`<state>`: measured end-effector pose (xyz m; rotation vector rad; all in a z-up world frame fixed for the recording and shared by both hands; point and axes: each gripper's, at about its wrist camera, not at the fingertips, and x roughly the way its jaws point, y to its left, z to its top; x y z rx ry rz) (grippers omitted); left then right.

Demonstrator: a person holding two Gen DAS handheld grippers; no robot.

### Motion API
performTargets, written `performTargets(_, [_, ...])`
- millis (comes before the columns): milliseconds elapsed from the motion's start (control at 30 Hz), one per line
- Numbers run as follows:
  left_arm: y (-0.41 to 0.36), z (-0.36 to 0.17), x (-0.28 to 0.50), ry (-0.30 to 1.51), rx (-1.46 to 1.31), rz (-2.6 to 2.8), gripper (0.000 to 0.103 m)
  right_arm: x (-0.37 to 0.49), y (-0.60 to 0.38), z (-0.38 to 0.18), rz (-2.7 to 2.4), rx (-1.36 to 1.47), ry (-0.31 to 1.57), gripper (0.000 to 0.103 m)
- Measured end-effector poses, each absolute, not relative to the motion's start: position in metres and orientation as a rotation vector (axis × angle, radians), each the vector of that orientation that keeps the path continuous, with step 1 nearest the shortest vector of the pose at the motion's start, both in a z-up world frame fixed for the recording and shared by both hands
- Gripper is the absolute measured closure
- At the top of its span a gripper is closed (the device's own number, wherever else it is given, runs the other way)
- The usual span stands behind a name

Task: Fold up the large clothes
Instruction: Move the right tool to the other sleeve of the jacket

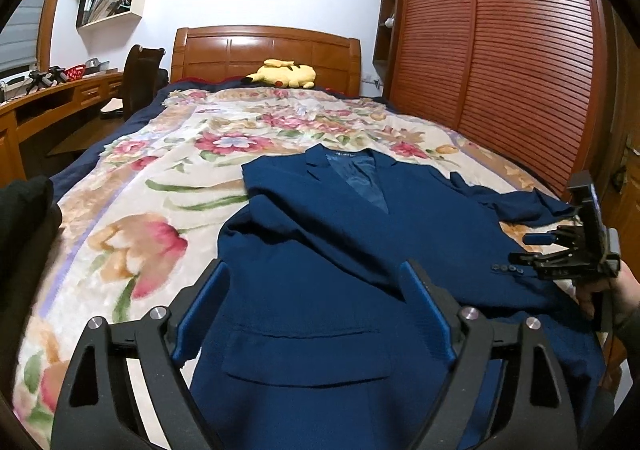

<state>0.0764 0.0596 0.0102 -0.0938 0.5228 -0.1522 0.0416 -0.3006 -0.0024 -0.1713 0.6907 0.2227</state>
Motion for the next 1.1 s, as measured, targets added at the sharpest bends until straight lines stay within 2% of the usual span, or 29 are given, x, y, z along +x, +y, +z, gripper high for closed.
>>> performTargets(167, [0.062, 0.009, 0.076, 0.526, -0.087, -0.136, 0.015, 0.071, -0.313, -0.016, 0.202, -0.162, 0.820, 0.037])
performTargets(300, [0.066, 0.008, 0.077, 0.531, -0.101, -0.127, 0.015, 0.074, -0.309, -0.014, 0.245, -0.154, 0.816, 0.039])
performTargets(367, [0.068, 0.007, 0.078, 0.541, -0.110, -0.128, 0.015, 0.072, -0.304, -0.014, 0.280, -0.188, 0.804, 0.061])
performTargets(400, [0.068, 0.007, 0.079, 0.543, -0.111, -0.127, 0.015, 0.072, -0.300, -0.014, 0.291, -0.220, 0.800, 0.066])
performTargets(467, [0.069, 0.006, 0.079, 0.547, -0.107, -0.124, 0.015, 0.069, -0.293, -0.018, 0.303, -0.284, 0.791, 0.092])
performTargets(533, [0.068, 0.005, 0.079, 0.549, -0.101, -0.122, 0.015, 0.065, -0.285, -0.017, 0.309, -0.337, 0.783, 0.096])
performTargets(667, [0.066, 0.004, 0.079, 0.549, -0.092, -0.114, 0.015, 0.052, -0.287, 0.000, 0.270, -0.359, 0.689, 0.098])
performTargets(800, [0.067, 0.000, 0.083, 0.566, -0.093, -0.107, 0.015, 0.040, -0.318, 0.022, 0.133, -0.222, 0.567, 0.098])
performTargets(1000, [0.070, -0.003, 0.085, 0.581, -0.097, -0.105, 0.015, 0.053, -0.323, 0.005, 0.128, -0.222, 0.642, 0.098])
performTargets(1100, [0.074, -0.003, 0.086, 0.576, -0.097, -0.107, 0.015, 0.066, -0.313, 0.012, 0.142, -0.219, 0.626, 0.071])
